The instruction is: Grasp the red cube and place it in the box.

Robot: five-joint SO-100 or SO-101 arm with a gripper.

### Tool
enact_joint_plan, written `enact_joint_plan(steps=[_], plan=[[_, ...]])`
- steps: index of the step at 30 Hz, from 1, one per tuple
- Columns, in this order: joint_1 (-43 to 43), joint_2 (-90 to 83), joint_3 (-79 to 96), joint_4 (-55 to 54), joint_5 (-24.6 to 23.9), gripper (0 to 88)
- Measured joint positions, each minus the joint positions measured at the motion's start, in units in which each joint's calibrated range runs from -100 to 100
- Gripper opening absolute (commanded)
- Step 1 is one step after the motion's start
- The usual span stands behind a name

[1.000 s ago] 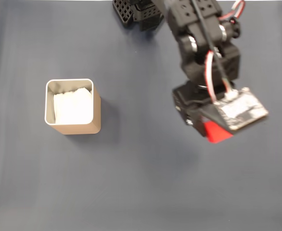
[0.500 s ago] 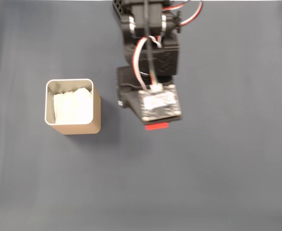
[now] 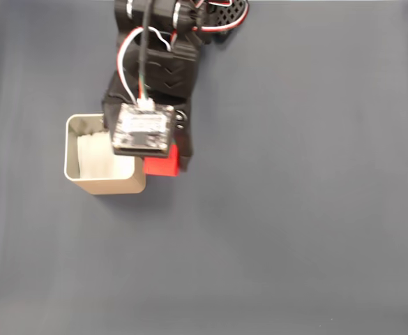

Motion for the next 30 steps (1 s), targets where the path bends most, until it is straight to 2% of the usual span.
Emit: enact_joint_plan(steps=[30], plan=[[11.35,-2.5,0.82,2.6,-0.68,0.2]])
